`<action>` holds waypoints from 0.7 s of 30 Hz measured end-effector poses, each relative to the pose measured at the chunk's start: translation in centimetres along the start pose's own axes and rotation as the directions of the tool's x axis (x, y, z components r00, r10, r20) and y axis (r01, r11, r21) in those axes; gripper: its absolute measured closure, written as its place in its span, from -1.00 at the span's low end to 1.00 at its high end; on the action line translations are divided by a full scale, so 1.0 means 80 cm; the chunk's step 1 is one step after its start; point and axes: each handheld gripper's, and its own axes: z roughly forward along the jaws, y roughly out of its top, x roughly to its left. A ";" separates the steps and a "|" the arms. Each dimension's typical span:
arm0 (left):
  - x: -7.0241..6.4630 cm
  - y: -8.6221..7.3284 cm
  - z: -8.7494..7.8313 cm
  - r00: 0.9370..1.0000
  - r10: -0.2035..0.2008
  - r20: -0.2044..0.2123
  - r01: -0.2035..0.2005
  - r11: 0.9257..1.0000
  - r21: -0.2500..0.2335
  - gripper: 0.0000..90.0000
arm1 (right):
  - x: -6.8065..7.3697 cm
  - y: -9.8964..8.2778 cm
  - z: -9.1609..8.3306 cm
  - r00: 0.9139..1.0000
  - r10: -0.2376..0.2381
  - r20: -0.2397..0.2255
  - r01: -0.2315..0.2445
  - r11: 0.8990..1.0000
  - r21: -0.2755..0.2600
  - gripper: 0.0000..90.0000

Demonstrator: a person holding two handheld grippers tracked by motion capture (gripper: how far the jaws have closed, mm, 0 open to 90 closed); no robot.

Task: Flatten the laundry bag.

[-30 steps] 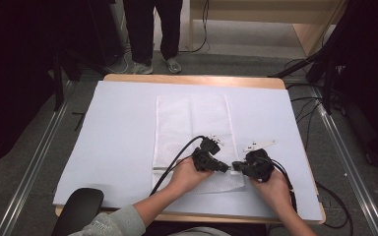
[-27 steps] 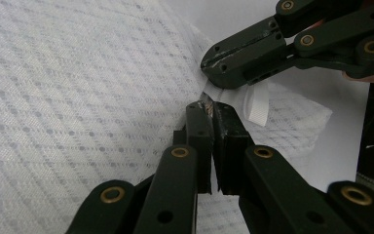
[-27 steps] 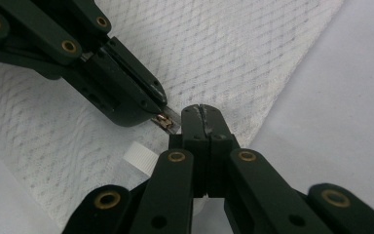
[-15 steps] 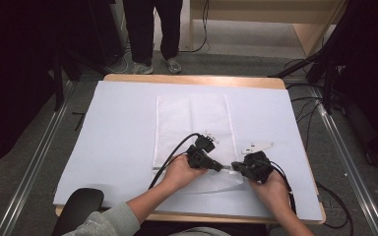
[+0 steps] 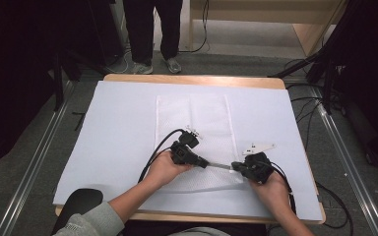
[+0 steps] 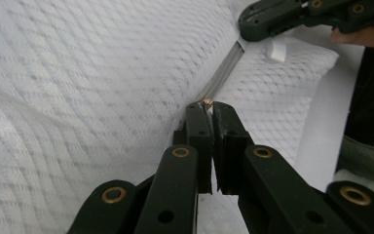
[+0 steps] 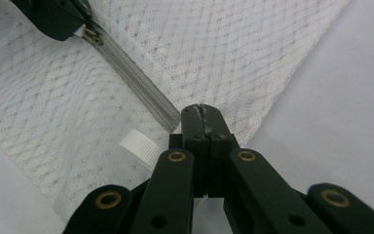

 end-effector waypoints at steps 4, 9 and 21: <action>0.002 -0.005 -0.005 1.000 -0.005 -0.007 0.005 1.000 -0.003 0.96 | 0.000 0.000 0.000 1.000 -0.010 0.006 0.010 1.000 -0.003 1.00; 0.008 -0.014 -0.013 1.000 -0.016 -0.013 0.016 1.000 -0.012 0.96 | -0.001 -0.001 0.000 1.000 -0.012 -0.004 0.012 1.000 -0.007 1.00; 0.019 -0.032 -0.030 0.998 -0.048 -0.027 0.048 0.999 -0.007 0.96 | -0.002 -0.002 0.000 1.000 -0.010 -0.013 0.009 1.000 -0.011 1.00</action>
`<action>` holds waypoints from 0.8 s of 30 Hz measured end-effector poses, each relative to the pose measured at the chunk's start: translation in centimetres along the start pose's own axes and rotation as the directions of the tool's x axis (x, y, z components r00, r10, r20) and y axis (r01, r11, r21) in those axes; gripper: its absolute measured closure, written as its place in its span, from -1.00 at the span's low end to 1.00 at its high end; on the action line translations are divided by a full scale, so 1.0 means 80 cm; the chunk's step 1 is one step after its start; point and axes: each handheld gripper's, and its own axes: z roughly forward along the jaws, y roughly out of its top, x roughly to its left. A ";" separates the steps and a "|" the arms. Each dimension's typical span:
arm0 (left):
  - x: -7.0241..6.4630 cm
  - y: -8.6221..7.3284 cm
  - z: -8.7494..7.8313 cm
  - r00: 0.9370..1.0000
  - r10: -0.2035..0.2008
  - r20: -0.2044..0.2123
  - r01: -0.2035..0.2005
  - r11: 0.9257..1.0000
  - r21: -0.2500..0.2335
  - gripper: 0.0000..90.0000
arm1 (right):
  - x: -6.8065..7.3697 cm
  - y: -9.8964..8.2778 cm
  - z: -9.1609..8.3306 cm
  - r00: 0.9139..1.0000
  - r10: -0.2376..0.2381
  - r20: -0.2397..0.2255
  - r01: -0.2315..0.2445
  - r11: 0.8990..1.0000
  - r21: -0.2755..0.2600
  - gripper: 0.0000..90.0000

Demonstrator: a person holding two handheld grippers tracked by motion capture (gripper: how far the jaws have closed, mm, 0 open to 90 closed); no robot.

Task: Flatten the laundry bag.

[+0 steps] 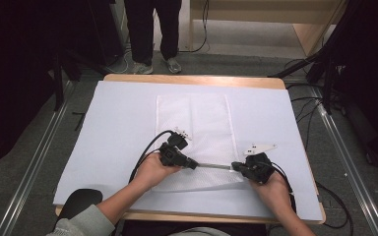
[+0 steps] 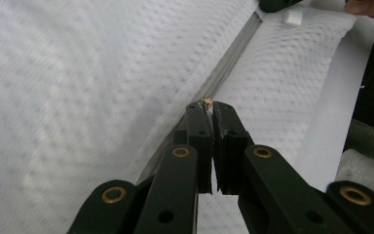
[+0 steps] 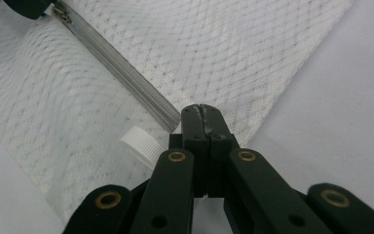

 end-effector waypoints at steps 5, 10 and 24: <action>0.010 -0.013 -0.019 1.000 -0.016 -0.007 0.016 1.000 -0.010 0.96 | 0.000 0.000 0.000 1.000 0.010 -0.002 -0.010 1.000 0.002 1.00; 0.022 -0.026 -0.034 0.999 -0.052 -0.006 0.052 0.998 -0.021 0.96 | 0.000 0.000 0.000 1.000 0.008 -0.001 -0.008 1.000 0.004 1.00; 0.047 -0.067 -0.077 0.993 -0.116 -0.037 0.114 0.992 -0.060 0.96 | -0.001 0.001 0.000 1.000 0.008 -0.005 -0.008 1.000 0.004 1.00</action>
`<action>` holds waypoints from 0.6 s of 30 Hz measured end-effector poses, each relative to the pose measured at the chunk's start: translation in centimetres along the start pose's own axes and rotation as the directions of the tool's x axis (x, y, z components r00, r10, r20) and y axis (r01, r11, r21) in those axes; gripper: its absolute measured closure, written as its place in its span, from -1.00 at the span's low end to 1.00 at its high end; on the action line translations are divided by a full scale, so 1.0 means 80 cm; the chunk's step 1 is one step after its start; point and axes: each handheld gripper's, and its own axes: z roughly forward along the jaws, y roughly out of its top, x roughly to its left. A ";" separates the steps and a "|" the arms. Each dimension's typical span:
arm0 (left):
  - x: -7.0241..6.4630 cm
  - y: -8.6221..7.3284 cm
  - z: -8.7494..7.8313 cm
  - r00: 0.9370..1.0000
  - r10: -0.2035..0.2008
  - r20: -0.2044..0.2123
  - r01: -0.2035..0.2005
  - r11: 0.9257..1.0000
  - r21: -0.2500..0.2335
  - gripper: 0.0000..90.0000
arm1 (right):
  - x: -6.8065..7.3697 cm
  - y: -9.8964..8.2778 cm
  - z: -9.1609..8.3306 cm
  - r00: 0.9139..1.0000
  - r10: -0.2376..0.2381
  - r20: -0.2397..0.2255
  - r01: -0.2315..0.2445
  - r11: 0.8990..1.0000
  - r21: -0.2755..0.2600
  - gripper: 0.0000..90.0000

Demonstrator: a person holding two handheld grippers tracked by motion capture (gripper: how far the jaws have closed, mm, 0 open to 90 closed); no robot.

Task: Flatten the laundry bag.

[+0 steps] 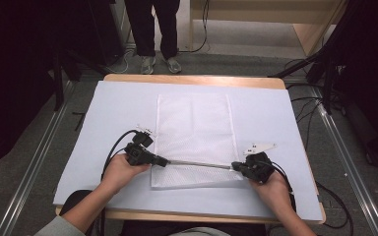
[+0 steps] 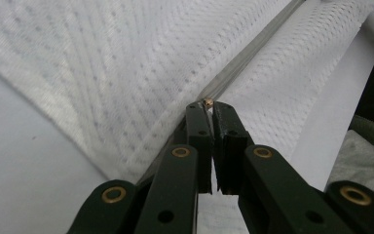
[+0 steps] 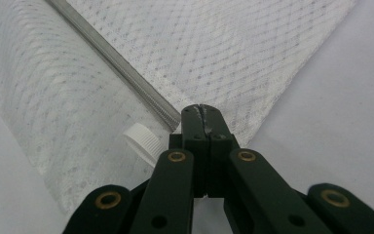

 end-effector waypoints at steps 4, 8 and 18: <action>0.003 -0.003 -0.006 1.000 -0.007 -0.002 0.007 1.000 -0.005 0.96 | 0.000 0.000 0.000 1.000 0.004 -0.004 -0.004 1.000 0.004 1.00; 0.005 -0.005 -0.008 1.000 -0.018 0.001 0.018 1.000 -0.016 0.96 | 0.000 0.001 0.000 1.000 0.006 -0.008 -0.006 1.000 0.009 1.00; 0.013 -0.014 -0.011 0.997 -0.040 -0.070 0.040 0.999 -0.004 0.96 | 0.007 0.009 0.007 0.999 -0.033 -0.033 0.034 0.999 0.017 1.00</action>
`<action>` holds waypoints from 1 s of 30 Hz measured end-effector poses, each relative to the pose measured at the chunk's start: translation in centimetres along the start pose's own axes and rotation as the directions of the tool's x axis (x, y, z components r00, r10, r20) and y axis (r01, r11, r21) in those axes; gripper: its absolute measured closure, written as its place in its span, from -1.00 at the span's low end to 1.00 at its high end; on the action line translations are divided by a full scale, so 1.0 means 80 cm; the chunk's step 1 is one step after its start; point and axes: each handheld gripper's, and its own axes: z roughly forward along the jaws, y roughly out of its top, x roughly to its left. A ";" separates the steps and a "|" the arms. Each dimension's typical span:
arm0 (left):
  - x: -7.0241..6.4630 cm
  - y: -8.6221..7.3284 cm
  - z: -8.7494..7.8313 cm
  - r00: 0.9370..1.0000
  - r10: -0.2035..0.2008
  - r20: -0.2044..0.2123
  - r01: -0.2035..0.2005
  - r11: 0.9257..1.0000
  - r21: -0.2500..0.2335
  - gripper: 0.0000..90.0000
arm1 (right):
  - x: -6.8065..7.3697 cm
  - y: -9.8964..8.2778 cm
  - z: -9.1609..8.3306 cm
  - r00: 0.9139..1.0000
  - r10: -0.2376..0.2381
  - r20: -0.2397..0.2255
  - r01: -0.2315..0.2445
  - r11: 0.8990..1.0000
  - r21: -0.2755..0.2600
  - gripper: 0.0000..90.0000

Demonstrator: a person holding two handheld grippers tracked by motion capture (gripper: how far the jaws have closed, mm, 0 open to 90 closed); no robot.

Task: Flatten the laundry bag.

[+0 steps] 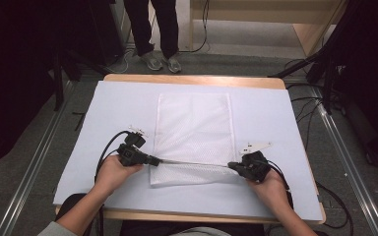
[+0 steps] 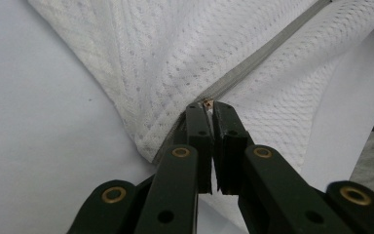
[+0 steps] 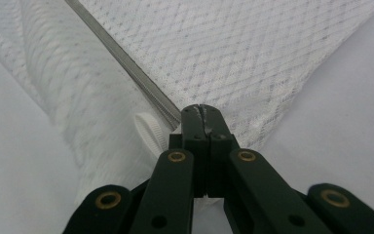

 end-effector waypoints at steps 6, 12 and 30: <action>0.003 -0.001 -0.002 1.000 -0.018 0.019 0.018 1.000 -0.002 0.96 | -0.001 0.001 0.000 1.000 0.012 -0.008 -0.012 1.000 0.004 1.00; 0.015 -0.006 -0.015 0.998 -0.059 0.006 0.059 0.998 -0.011 0.96 | -0.001 0.001 0.001 1.000 0.011 -0.010 -0.011 1.000 0.001 1.00; 0.027 -0.017 -0.027 0.999 -0.045 -0.001 0.045 0.999 -0.026 0.93 | -0.004 0.004 -0.009 0.999 0.002 -0.035 -0.003 0.999 -0.040 1.00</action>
